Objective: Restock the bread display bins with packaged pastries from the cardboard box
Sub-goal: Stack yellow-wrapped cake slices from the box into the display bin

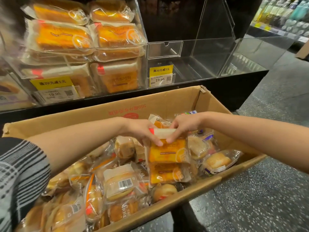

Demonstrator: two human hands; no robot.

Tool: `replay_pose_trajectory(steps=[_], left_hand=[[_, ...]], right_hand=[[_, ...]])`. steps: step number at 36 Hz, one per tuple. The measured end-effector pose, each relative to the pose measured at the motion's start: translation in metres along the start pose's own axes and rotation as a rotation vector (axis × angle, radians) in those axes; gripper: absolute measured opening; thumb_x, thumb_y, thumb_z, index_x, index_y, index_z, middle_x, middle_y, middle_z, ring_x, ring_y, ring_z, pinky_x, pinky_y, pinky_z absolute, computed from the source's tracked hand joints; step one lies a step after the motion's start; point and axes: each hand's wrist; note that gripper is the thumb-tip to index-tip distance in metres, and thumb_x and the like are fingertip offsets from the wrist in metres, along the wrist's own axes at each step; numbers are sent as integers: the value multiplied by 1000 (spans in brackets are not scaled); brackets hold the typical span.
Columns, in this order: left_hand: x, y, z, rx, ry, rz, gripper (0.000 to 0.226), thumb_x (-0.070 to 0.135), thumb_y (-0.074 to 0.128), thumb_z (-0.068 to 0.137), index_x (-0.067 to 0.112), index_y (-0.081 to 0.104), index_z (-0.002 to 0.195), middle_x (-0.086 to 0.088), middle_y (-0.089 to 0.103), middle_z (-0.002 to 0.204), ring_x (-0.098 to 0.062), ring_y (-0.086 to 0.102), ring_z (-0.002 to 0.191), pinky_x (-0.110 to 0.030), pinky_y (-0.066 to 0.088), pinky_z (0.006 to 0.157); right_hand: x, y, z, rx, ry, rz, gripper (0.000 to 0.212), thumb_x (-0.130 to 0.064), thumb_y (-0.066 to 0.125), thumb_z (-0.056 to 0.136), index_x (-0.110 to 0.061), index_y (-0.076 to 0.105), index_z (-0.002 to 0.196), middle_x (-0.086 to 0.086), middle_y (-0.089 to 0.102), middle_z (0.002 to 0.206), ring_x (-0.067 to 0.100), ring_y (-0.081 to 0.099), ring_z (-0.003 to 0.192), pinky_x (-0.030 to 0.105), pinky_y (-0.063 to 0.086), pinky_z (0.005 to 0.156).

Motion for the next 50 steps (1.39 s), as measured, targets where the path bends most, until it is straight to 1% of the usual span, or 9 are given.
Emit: replay_pose_trajectory(steps=[6,9,13,17,22,28,37,44,50], left_hand=[[-12,-26,-12,-21,-147,166,20,25,72,83,18,65,101,4,72,95,-12,68,87,-23,54,72],[-22,-34,-21,-75,-217,170,18,21,71,84,16,66,101,4,74,90,-12,69,81,-22,53,67],[-31,-45,-34,-109,-302,149,22,18,69,85,14,65,106,2,74,89,-11,70,79,-20,54,64],[-35,-50,-40,-110,-318,140,14,17,67,87,16,64,101,5,74,84,-8,70,77,-20,54,64],[-35,-52,-41,-86,-293,103,22,17,67,86,14,64,107,2,75,92,-10,71,82,-24,55,75],[-31,-55,-42,-66,-299,111,21,24,67,87,16,64,106,2,74,98,-12,70,89,-26,55,80],[-10,-69,-71,-36,-202,86,20,25,67,87,19,65,106,3,74,101,-11,69,92,-27,53,83],[-2,-86,-104,231,47,-79,48,28,72,75,9,62,118,-7,70,115,-25,64,111,-38,47,99],[4,-100,-139,428,204,-226,45,23,75,66,15,63,109,-1,73,105,-17,69,99,-25,56,79]], right_hand=[[17,2,9,161,98,318,37,-28,39,103,0,60,114,14,64,94,16,61,73,26,50,67],[26,9,14,176,135,120,22,-8,51,97,0,61,115,11,66,98,12,62,75,24,51,68],[25,28,20,86,94,-144,32,-17,60,93,-10,60,125,8,61,124,20,59,109,30,49,93],[16,46,26,12,91,-312,49,-25,64,90,-9,50,135,6,55,129,20,52,117,25,42,92],[12,59,37,-116,153,-344,52,-29,73,83,-11,56,129,4,59,122,21,55,115,29,45,93],[-1,49,33,-73,72,-365,25,-27,77,79,-17,65,99,-9,56,81,4,50,75,17,37,61],[-18,6,12,139,-93,-138,16,-16,80,75,-25,67,79,-3,67,85,10,62,80,23,52,71],[-54,-31,0,608,-264,135,15,-8,77,74,-16,68,82,-2,65,84,9,60,78,14,45,61],[-90,-51,2,849,-384,415,16,-14,75,81,-17,67,94,0,67,90,14,64,85,24,54,71]])
Point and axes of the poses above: each hand's wrist, its own z-axis towards the middle knuckle, its own y-axis out of the palm, x = y × z
